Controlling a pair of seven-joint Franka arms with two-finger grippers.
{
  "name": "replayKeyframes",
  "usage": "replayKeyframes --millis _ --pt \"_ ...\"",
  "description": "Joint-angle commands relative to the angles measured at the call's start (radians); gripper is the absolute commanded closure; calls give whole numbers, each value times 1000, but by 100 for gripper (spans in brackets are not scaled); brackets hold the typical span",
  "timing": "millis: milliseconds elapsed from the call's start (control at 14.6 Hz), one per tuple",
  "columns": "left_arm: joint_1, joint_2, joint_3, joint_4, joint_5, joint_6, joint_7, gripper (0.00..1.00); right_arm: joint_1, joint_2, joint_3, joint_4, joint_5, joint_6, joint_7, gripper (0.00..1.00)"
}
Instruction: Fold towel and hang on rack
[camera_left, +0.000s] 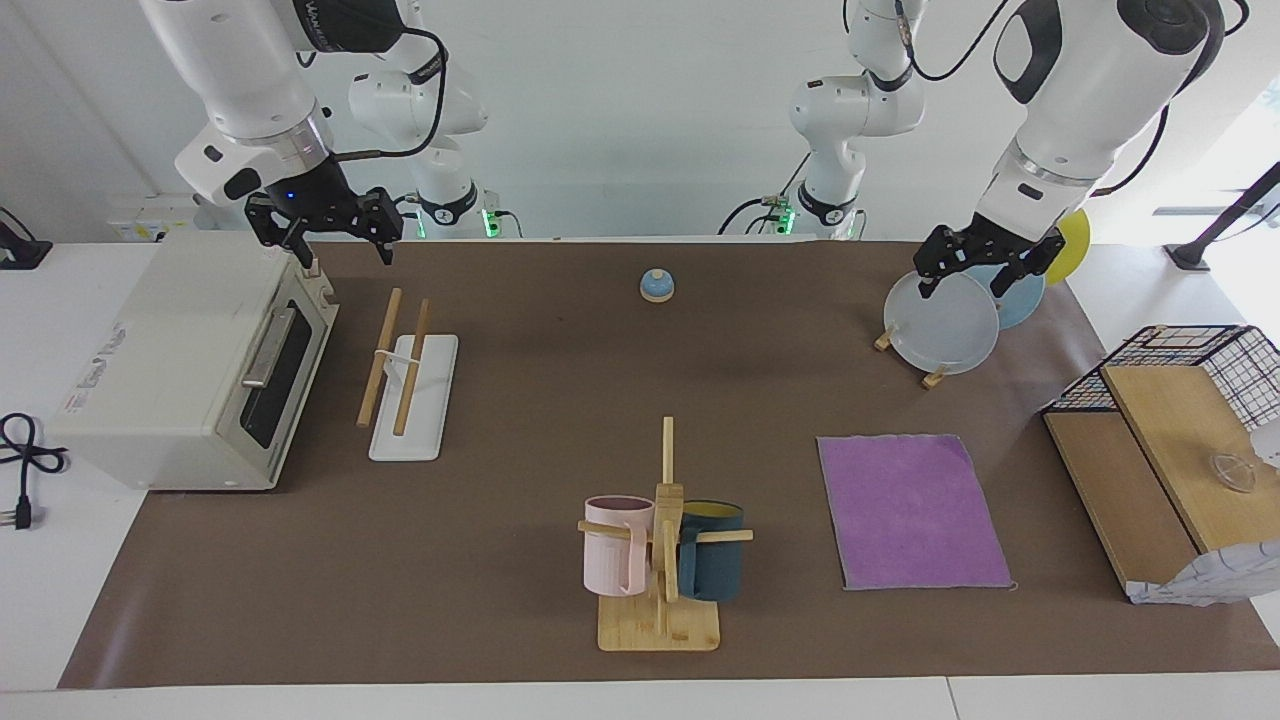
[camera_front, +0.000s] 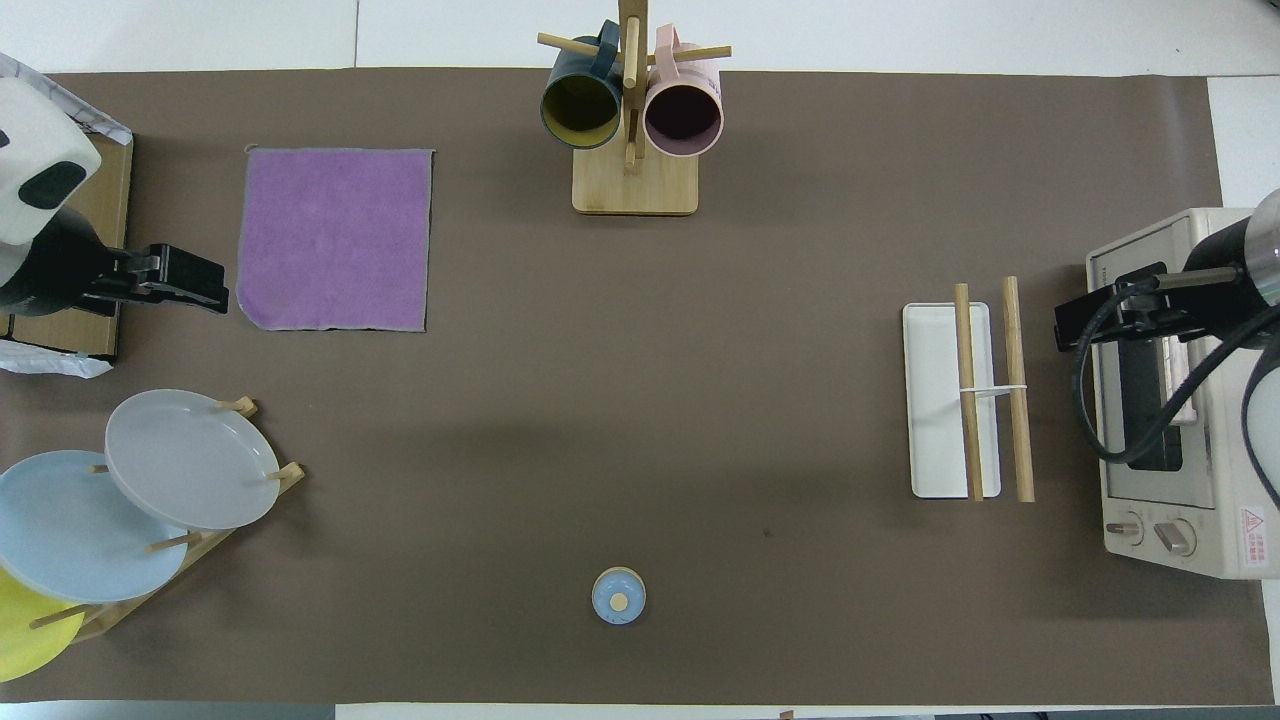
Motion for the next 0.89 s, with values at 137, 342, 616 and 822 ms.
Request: replayKeyframes --millis 137,342,616,822 --pt "1 -12 9 4 -4 0 14 0 -7 -9 6 -2 0 0 -26 0" --pt "2 -20 9 -18 -5 3 8 0 -7 -9 6 -2 1 -1 -26 0" --pt "37 -54 10 -168 -7 167 3 0 -7 -9 8 -2 1 3 -26 0" --pt "77 56 10 -170 -7 238 2 0 -7 -12 8 -5 5 1 -26 0"
